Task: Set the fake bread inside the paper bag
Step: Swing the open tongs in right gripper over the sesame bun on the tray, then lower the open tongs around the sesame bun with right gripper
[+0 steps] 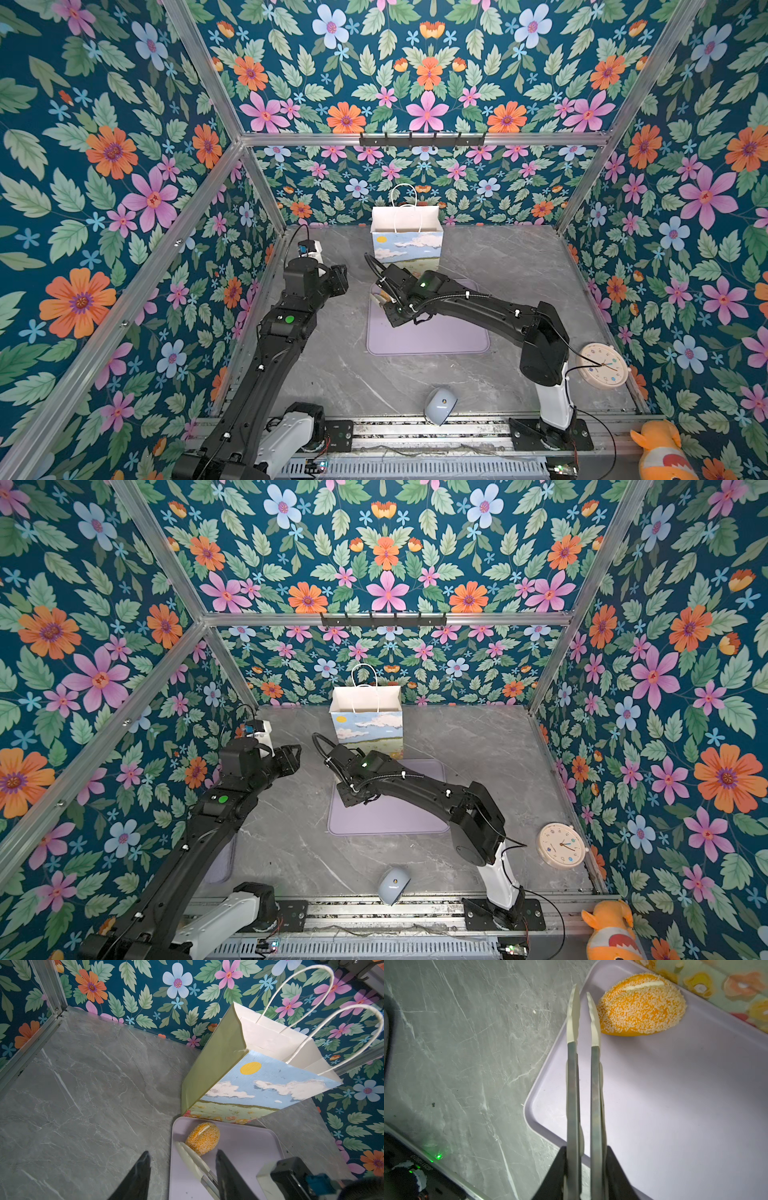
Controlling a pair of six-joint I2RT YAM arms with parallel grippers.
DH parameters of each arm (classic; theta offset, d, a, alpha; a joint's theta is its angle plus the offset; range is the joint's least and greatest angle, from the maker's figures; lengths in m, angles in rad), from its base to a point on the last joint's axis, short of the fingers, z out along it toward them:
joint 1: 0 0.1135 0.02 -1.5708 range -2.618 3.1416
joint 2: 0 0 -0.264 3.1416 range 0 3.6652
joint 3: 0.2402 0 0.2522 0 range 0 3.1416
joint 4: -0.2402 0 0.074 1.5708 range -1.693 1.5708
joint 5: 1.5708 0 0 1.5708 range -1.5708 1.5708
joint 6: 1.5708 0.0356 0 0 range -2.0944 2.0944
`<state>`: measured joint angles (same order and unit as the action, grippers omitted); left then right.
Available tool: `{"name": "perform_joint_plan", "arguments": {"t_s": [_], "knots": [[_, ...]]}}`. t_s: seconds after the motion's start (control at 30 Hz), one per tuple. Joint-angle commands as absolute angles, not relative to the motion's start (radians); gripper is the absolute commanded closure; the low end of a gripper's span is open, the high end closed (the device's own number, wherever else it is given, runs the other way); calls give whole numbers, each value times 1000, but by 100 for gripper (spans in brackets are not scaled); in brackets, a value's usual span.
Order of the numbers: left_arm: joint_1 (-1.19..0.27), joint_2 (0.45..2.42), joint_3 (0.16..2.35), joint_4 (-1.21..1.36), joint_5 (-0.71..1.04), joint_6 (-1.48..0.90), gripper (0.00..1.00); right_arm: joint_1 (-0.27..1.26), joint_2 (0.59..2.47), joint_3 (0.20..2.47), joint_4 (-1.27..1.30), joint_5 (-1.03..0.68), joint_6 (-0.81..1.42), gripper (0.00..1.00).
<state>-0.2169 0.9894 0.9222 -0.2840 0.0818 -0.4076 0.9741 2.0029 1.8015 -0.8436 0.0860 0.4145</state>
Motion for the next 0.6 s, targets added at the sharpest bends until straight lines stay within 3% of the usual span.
{"name": "perform_joint_plan", "arguments": {"t_s": [0.0,0.57], "knots": [[-216,988,920,-260,92,-395,48,976,1974,1791,-889,119,427,71],[-216,1007,918,-248,124,-412,48,976,1796,1587,-908,189,449,71]]}}
